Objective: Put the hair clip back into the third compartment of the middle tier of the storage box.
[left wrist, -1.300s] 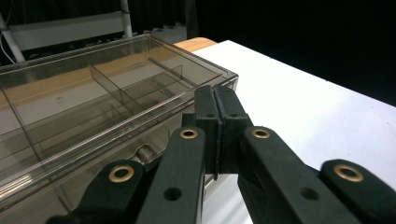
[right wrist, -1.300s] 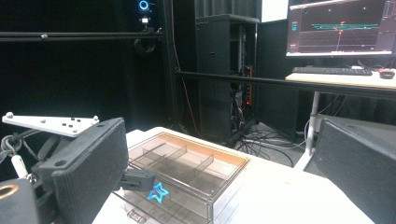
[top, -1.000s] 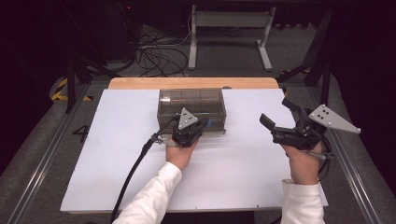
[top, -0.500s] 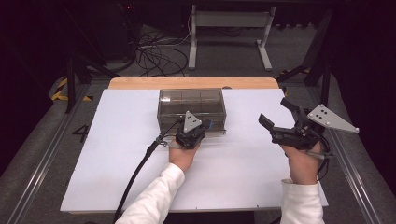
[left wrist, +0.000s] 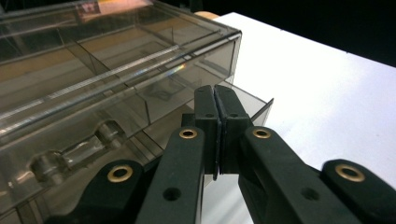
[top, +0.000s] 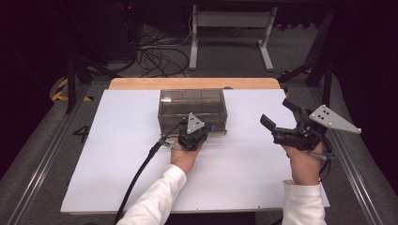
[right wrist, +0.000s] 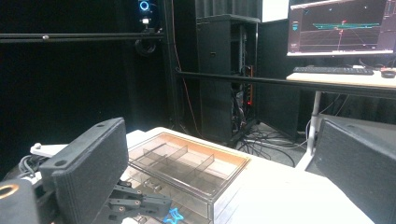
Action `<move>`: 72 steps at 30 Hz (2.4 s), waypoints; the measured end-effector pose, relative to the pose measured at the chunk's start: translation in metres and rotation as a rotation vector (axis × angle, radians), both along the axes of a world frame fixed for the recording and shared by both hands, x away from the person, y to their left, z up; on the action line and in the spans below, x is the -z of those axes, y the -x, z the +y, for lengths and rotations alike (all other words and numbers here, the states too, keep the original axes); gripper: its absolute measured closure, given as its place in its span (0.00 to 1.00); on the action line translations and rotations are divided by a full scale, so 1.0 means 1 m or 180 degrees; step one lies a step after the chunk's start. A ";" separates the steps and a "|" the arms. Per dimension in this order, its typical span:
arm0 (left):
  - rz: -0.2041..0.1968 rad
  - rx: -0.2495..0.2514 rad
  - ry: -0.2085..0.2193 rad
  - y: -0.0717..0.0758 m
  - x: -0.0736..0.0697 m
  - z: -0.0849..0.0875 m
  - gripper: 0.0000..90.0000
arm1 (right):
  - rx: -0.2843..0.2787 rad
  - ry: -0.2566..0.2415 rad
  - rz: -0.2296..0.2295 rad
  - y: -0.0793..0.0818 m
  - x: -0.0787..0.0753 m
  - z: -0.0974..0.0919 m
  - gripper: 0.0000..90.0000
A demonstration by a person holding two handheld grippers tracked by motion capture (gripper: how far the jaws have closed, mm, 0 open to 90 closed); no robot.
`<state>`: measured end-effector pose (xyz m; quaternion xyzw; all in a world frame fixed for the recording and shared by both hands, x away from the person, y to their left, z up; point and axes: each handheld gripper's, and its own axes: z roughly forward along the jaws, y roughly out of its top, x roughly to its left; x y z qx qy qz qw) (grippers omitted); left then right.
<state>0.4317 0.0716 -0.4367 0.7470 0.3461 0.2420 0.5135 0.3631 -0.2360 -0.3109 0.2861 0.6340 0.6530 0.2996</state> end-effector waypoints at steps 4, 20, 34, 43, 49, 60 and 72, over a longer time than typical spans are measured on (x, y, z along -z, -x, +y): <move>0.0061 -0.0004 -0.0031 -0.002 0.003 -0.001 0.98 | 0.0005 0.0004 0.0001 0.000 0.000 0.000 0.04; -0.0041 -0.0004 -0.0040 0.005 -0.008 0.008 0.85 | 0.0006 0.0024 0.0015 -0.001 0.001 0.001 0.04; -0.0087 0.0131 0.0104 0.017 -0.028 0.034 0.58 | -0.0038 0.0063 0.0071 -0.003 0.004 0.007 0.04; -0.0177 0.0224 0.0175 0.029 -0.041 0.047 0.44 | -0.0051 0.0098 0.0098 -0.005 0.007 0.011 0.04; -0.0249 0.0191 0.0170 0.034 -0.048 0.055 0.36 | -0.0046 0.0109 0.0120 -0.005 0.008 0.012 0.04; -0.0310 0.0171 0.0242 0.045 -0.056 0.070 0.25 | -0.0028 0.0132 0.0152 -0.005 0.011 0.013 0.04; -0.0374 0.0144 0.0235 0.053 -0.062 0.087 0.20 | -0.0056 0.0139 0.0177 -0.006 0.014 0.016 0.04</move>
